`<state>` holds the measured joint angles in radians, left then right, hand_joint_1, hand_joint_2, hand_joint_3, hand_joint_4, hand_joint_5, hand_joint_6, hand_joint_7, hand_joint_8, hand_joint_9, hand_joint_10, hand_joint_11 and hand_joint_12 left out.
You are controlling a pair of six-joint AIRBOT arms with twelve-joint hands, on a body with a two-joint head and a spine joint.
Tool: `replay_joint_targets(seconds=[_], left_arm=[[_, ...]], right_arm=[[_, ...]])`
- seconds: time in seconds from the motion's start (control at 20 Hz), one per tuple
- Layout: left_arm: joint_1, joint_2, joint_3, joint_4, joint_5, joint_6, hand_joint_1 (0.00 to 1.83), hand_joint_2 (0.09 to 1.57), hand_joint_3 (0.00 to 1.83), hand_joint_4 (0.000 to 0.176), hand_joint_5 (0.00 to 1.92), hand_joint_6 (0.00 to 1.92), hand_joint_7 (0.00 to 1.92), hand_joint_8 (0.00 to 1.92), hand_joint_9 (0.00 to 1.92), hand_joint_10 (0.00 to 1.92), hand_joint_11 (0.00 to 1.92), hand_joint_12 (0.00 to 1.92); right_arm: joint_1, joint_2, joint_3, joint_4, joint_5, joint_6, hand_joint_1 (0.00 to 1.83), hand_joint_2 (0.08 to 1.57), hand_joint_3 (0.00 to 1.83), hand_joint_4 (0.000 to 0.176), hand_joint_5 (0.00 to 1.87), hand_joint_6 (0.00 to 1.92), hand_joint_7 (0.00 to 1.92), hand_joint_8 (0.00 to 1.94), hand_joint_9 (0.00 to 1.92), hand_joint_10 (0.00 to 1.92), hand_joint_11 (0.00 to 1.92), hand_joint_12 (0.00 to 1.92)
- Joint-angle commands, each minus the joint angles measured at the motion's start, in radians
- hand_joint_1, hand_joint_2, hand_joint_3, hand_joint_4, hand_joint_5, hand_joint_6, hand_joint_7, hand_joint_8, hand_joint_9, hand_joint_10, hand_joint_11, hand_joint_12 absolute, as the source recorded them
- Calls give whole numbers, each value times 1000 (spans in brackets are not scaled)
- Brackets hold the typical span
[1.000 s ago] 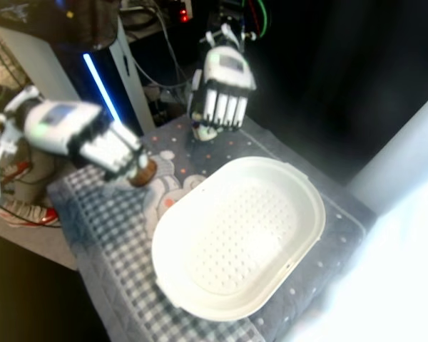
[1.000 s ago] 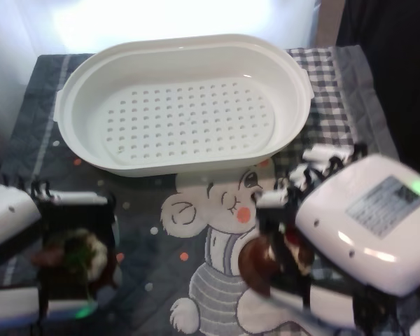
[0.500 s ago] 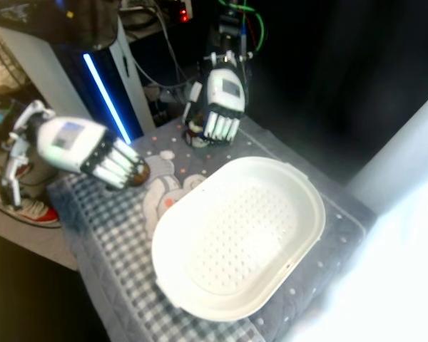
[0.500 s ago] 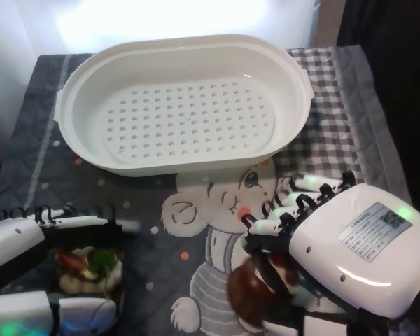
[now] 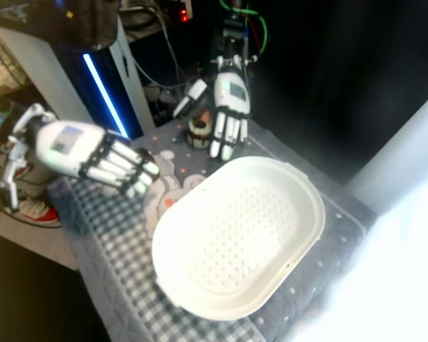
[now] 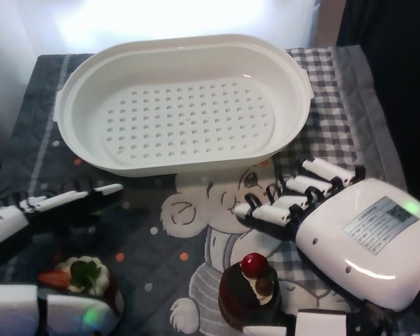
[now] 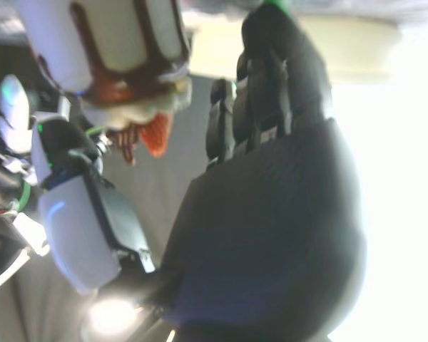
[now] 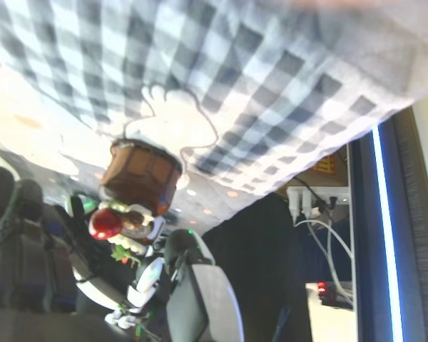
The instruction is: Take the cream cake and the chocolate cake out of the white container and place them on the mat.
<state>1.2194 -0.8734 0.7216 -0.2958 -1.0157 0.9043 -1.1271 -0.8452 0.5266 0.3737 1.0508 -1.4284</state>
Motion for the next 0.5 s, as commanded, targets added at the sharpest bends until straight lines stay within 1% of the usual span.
replay_joint_targets(seconds=[0.0, 0.05, 0.1, 0.15, 0.2, 0.25, 0.3, 0.35, 0.4, 0.45], left_arm=[[2, 4, 5, -1, -130, 1, 285, 961, 10, 51, 444, 36, 638, 84, 499, 511, 190, 1243], [9, 9, 10, -10, -178, -23, 195, 1056, 9, 12, 520, 33, 768, 112, 592, 565, 281, 1164], [16, 13, 13, -16, -213, -39, 243, 1151, 6, 0, 573, 29, 893, 150, 689, 634, 309, 1175], [30, 24, 12, -31, -283, -60, 289, 1204, 2, 0, 600, 21, 944, 164, 736, 677, 328, 1181], [57, 54, 0, -63, -406, -62, 333, 1216, 1, 0, 669, 30, 1018, 191, 829, 718, 437, 1287], [60, 59, -1, -66, -420, -62, 381, 1173, 0, 0, 728, 28, 1055, 220, 852, 849, 508, 1412], [63, 81, -2, -74, -486, -62, 416, 1169, 0, 0, 752, 22, 1068, 233, 869, 901, 567, 1435], [62, 102, 1, -75, -532, -62, 416, 1169, 0, 0, 752, 22, 1068, 233, 869, 901, 567, 1435], [53, 124, 7, -75, -585, -56, 515, 1147, 0, 0, 870, 19, 1187, 179, 1061, 714, 772, 1291], [46, 135, 11, -79, -614, -49, 589, 1130, 0, 0, 882, 9, 1182, 134, 1075, 627, 780, 1221]], right_arm=[[6, 15, 5, -38, 148, 2, 403, 985, 19, 0, 527, 389, 513, 1025, 446, 1368, 360, 1729], [6, 32, 4, -37, 179, 14, 349, 989, 27, 0, 437, 775, 516, 1192, 505, 1438, 399, 1759], [6, 37, 5, -38, 197, 31, 228, 1018, 53, 0, 383, 1097, 518, 1365, 545, 1493, 397, 1754], [6, 43, 13, -38, 231, 55, 241, 1022, 66, 0, 404, 1231, 549, 1425, 593, 1502, 434, 1726], [6, 47, 32, -38, 290, 63, 308, 1020, 84, 0, 477, 1329, 614, 1468, 624, 1515, 469, 1726], [6, 47, 36, -38, 302, 63, 422, 994, 98, 0, 607, 1374, 759, 1514, 758, 1586, 643, 1751], [6, 47, 50, -38, 359, 72, 360, 953, 272, 0, 635, 1417, 780, 1562, 775, 1621, 699, 1765], [6, 60, 61, -38, 405, 81, 360, 953, 272, 0, 635, 1417, 780, 1562, 775, 1621, 699, 1765], [6, 93, 73, -36, 468, 82, 271, 1021, 325, 0, 526, 1603, 719, 1724, 747, 1811, 718, 1902], [6, 111, 81, -34, 496, 82, 164, 965, 377, 0, 471, 1689, 715, 1752, 750, 1823, 684, 1917]])
